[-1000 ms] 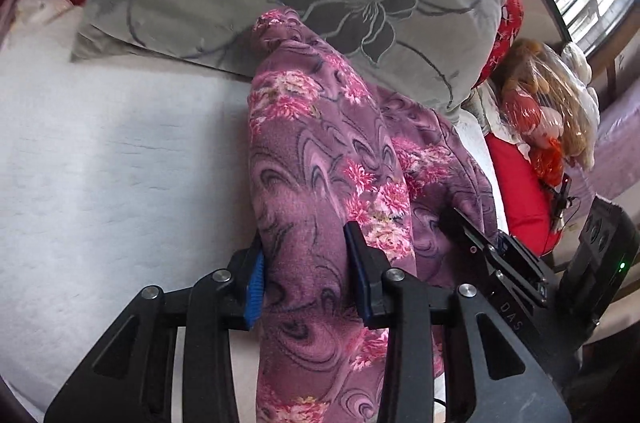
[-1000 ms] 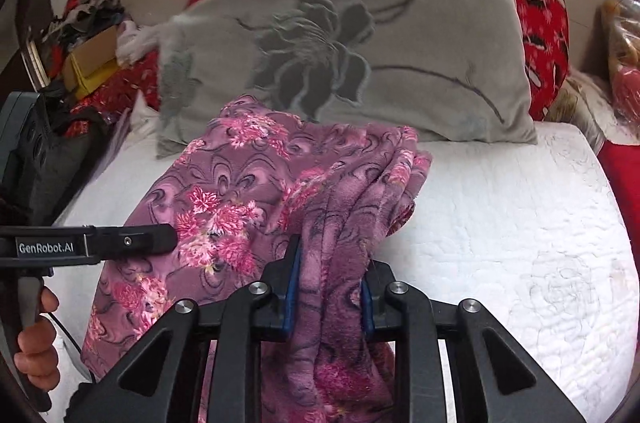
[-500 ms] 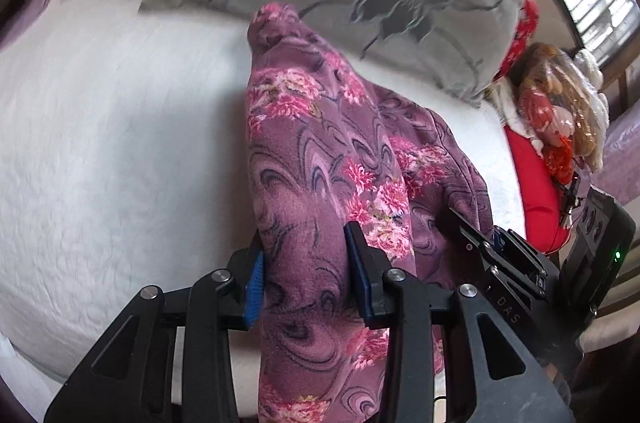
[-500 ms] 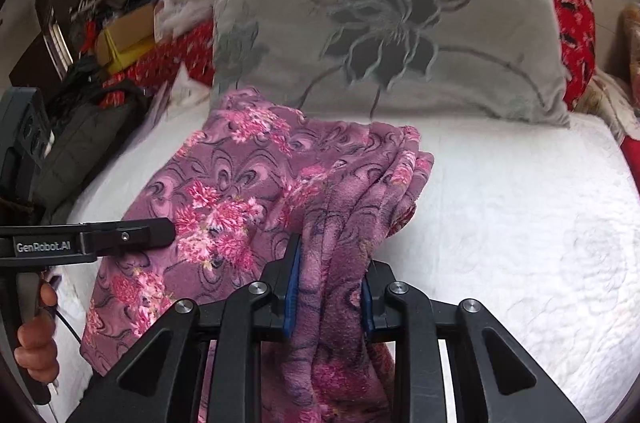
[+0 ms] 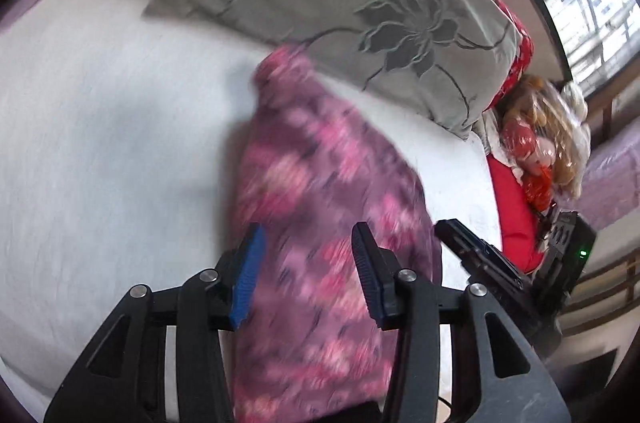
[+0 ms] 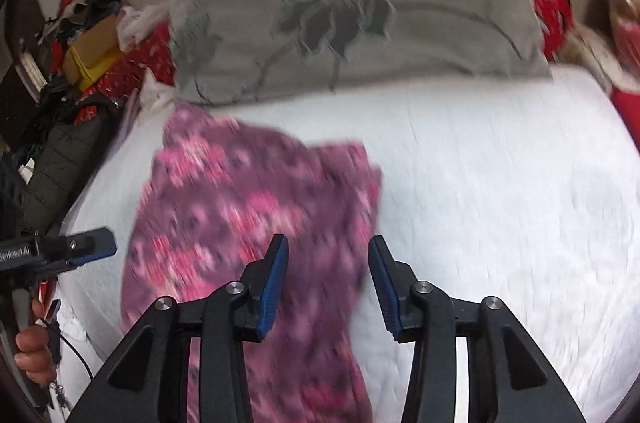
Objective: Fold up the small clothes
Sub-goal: 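Open both grippers and smooth the folded shirt flat on the bed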
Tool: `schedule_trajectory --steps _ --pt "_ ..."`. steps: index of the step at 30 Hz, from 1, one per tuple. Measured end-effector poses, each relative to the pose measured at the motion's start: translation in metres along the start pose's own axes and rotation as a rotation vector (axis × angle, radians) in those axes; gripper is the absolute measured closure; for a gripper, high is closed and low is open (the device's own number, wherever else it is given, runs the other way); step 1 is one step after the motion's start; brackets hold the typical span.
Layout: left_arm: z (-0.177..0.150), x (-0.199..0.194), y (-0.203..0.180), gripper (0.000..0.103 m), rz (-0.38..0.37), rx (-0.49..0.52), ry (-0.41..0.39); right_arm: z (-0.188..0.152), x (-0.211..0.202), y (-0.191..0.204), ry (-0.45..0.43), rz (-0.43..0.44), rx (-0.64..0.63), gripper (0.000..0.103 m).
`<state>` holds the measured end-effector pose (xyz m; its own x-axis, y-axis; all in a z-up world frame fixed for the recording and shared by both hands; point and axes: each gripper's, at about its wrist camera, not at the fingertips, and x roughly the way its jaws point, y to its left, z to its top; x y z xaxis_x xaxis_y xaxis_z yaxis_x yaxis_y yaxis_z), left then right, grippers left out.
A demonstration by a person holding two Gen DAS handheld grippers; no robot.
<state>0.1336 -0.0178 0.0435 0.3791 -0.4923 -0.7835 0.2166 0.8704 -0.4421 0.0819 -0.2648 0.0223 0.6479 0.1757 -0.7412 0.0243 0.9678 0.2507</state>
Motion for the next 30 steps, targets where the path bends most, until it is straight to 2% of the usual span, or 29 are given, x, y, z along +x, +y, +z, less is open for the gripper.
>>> schedule_trajectory --steps 1,3,6,8,10,13,15,17,20,22,23,25,26,28,30 --pt "0.008 0.009 -0.006 0.059 0.029 0.032 -0.004 0.005 0.003 0.005 -0.009 0.007 -0.019 0.063" --pt "0.022 0.031 -0.017 0.059 0.094 0.084 -0.002 0.013 0.013 0.014 -0.019 0.014 -0.060 0.071" --pt "0.039 0.064 -0.020 0.059 0.179 0.118 0.019 0.024 0.035 0.018 -0.007 0.007 -0.083 0.073" --pt "0.045 0.091 -0.012 0.056 0.249 0.109 0.058 0.027 0.054 0.011 0.016 -0.030 -0.065 0.076" --pt "0.050 0.105 -0.002 0.050 0.236 0.067 0.082 0.025 0.079 -0.002 0.086 -0.065 -0.028 0.076" --pt "0.060 0.104 0.009 0.051 0.181 -0.002 0.101 0.026 0.084 -0.013 0.064 -0.012 0.013 0.076" --pt "0.061 0.087 0.013 0.053 0.151 -0.004 0.100 0.031 0.078 -0.013 0.081 -0.011 0.004 0.076" --pt "0.049 0.055 0.010 0.053 0.129 0.038 0.050 0.033 0.059 -0.012 0.065 -0.027 -0.022 0.072" --pt "0.016 0.030 0.009 0.048 0.128 0.098 0.001 0.021 0.022 -0.013 0.013 0.112 -0.055 0.070" --pt "-0.004 0.045 0.010 0.045 0.158 0.109 0.048 0.003 0.015 -0.011 0.030 0.153 -0.075 0.069" --pt "-0.011 0.055 0.012 0.043 0.164 0.112 0.080 -0.006 0.021 -0.010 0.062 0.130 -0.091 0.068" --pt "-0.016 0.053 0.013 0.043 0.162 0.088 0.076 -0.027 0.046 -0.006 0.173 0.047 -0.137 0.068" --pt "-0.016 0.046 0.012 0.044 0.159 0.080 0.075 -0.030 0.039 -0.002 0.127 0.032 -0.147 0.067" --pt "-0.024 0.027 0.007 0.043 0.157 0.101 0.061 -0.028 0.028 0.006 0.133 -0.005 -0.157 0.066" --pt "-0.038 0.022 0.004 0.040 0.170 0.135 0.049 -0.033 0.008 0.015 0.105 0.027 -0.177 0.062"
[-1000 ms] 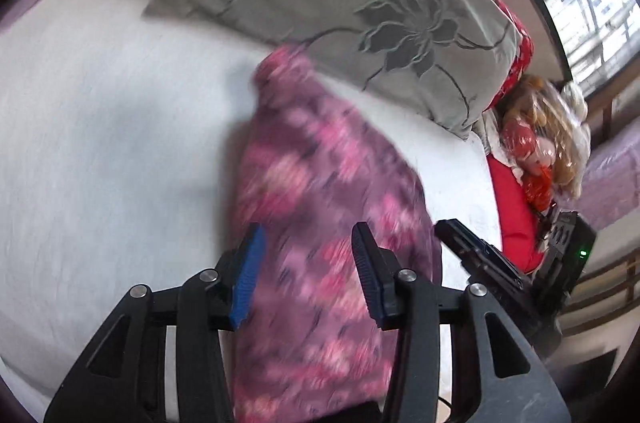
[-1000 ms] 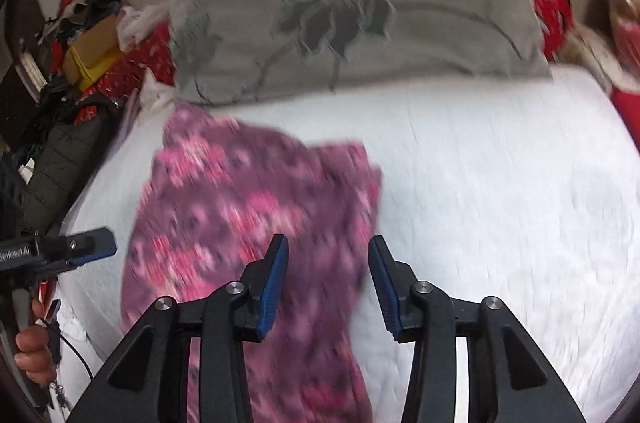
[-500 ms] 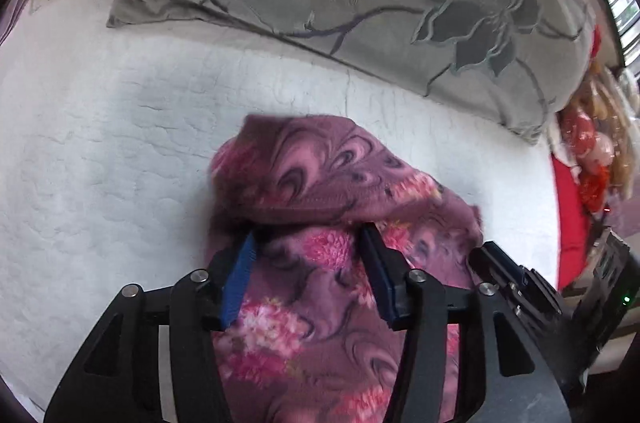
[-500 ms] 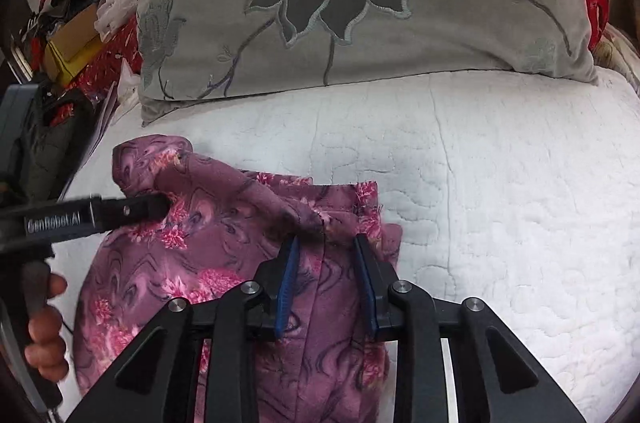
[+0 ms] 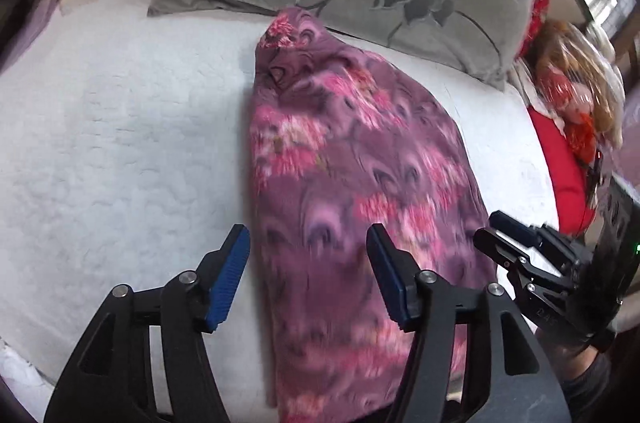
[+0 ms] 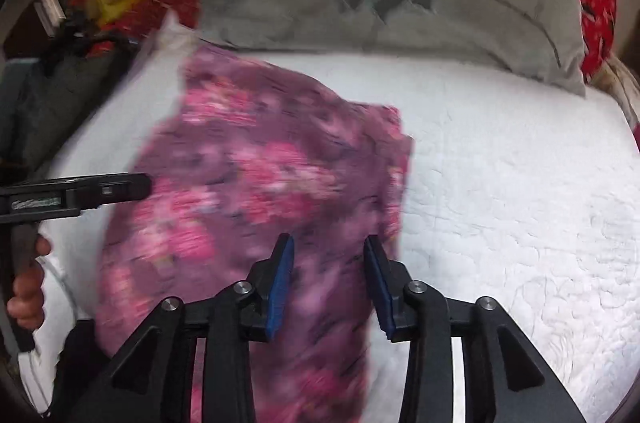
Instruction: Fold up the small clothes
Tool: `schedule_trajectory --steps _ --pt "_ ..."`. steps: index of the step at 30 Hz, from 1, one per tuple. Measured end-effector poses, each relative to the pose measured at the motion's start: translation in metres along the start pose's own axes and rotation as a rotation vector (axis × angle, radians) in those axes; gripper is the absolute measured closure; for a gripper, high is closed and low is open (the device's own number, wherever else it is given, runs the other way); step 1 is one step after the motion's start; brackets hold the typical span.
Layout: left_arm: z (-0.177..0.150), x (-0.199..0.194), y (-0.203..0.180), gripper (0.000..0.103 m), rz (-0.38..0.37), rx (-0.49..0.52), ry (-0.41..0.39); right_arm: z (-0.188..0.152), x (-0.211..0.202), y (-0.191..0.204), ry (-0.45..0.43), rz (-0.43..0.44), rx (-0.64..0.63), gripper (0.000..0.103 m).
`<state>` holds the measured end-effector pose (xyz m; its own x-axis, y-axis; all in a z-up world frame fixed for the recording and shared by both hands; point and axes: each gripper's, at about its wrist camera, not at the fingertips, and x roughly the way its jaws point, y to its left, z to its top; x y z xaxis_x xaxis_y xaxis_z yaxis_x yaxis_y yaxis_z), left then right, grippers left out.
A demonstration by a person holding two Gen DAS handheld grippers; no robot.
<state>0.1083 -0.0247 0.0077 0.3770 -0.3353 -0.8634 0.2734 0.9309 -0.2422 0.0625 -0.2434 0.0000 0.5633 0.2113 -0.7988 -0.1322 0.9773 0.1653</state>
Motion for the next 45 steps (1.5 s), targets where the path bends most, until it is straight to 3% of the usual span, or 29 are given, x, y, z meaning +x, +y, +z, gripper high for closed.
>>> schedule_trajectory --steps 2,4,8,13,17,20,22,25,35,45 --pt "-0.015 0.011 -0.002 0.037 0.038 0.027 0.040 -0.013 -0.006 0.006 0.002 -0.023 -0.034 0.052" --pt "-0.031 0.019 0.003 0.034 0.034 0.018 0.074 -0.031 0.004 0.006 0.066 -0.092 -0.049 0.047" --pt "-0.041 -0.001 0.013 0.034 0.000 -0.028 0.072 -0.049 -0.012 -0.009 0.064 -0.100 0.073 0.040" --pt "-0.066 -0.024 0.019 0.034 0.087 0.010 0.052 -0.071 -0.050 0.005 0.095 -0.258 -0.012 0.031" --pt "-0.093 -0.034 0.023 0.034 0.163 0.022 0.040 -0.091 -0.076 0.012 0.073 -0.310 -0.018 0.009" --pt "-0.112 -0.040 0.017 0.034 0.234 0.066 0.014 -0.110 -0.091 0.017 0.031 -0.306 -0.008 0.008" --pt "-0.123 -0.044 0.009 0.034 0.277 0.108 -0.015 -0.118 -0.097 0.025 0.010 -0.354 -0.028 0.007" --pt "-0.135 -0.051 0.001 0.034 0.298 0.142 -0.052 -0.126 -0.105 0.034 -0.020 -0.367 -0.029 0.004" --pt "-0.148 -0.076 -0.016 0.031 0.281 0.193 -0.146 -0.129 -0.133 0.039 -0.111 -0.355 0.044 0.002" --pt "-0.155 -0.085 -0.028 0.031 0.247 0.216 -0.163 -0.129 -0.141 0.037 -0.140 -0.351 0.065 0.002"
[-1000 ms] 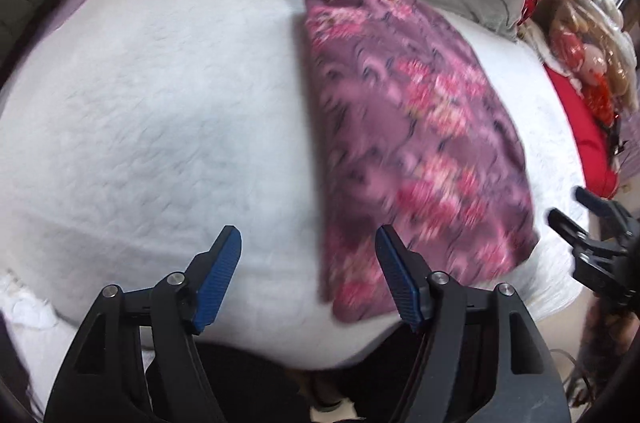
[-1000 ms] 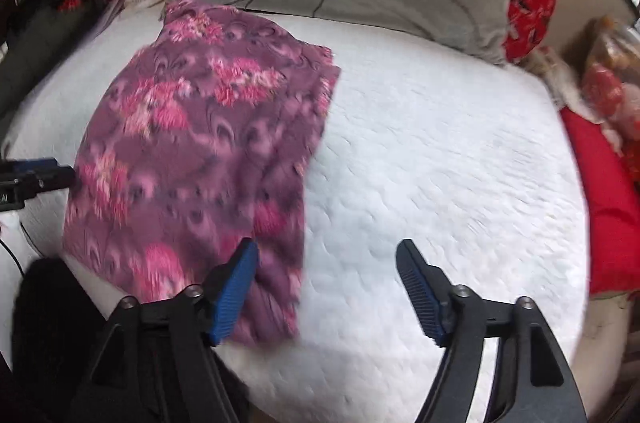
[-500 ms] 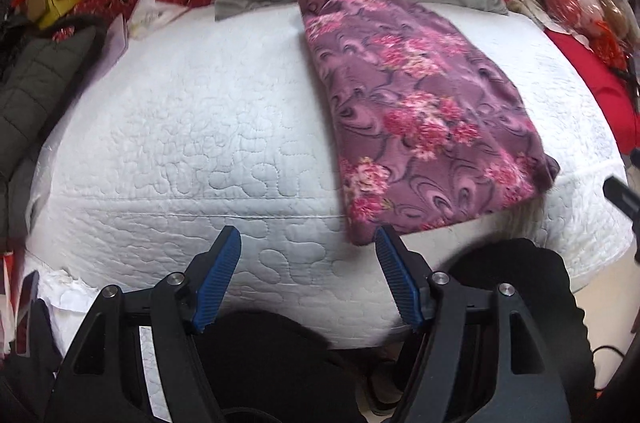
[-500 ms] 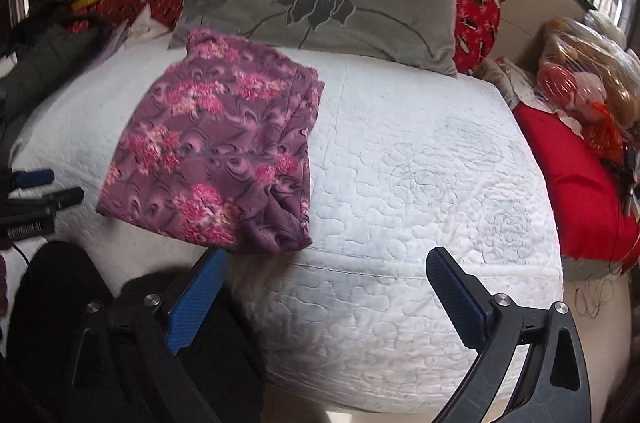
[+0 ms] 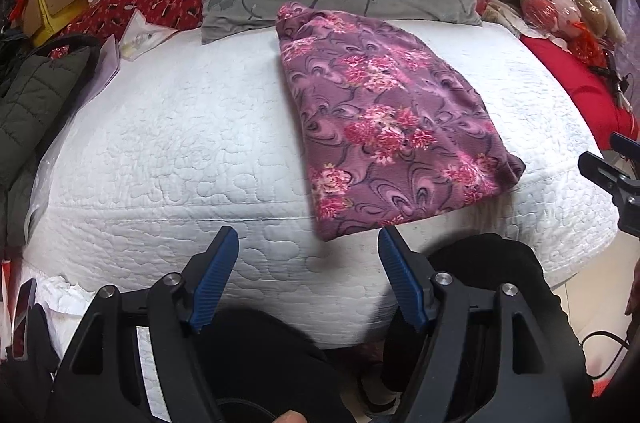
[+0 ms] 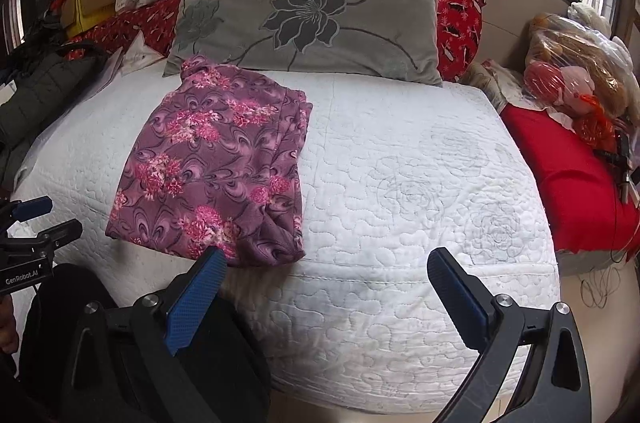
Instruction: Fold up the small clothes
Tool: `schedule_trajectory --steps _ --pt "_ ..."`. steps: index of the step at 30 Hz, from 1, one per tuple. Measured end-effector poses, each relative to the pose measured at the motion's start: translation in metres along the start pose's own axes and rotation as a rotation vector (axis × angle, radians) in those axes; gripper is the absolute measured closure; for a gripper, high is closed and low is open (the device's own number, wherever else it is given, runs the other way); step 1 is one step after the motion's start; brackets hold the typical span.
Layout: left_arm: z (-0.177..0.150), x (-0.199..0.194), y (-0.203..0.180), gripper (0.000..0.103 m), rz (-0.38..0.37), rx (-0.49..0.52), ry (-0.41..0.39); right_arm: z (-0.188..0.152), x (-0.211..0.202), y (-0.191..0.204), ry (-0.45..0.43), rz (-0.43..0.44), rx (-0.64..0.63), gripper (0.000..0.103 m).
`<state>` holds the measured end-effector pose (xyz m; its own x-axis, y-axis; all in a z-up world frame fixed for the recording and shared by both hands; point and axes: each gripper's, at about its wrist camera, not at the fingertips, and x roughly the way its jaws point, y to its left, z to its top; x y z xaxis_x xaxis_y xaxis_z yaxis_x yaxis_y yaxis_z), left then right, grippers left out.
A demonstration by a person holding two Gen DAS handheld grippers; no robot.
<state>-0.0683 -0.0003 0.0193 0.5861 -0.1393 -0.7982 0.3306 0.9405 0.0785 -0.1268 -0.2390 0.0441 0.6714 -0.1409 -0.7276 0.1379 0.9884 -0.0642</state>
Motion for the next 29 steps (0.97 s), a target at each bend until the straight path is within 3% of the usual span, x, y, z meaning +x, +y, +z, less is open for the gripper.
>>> schedule_trajectory --steps 19,29 --pt "0.000 -0.017 -0.028 0.031 -0.087 0.038 -0.003 -0.006 -0.002 -0.006 0.016 0.014 0.040 0.002" --pt "0.002 -0.023 -0.043 0.031 -0.081 0.065 -0.020 -0.008 -0.002 -0.011 0.019 0.012 0.056 0.002"
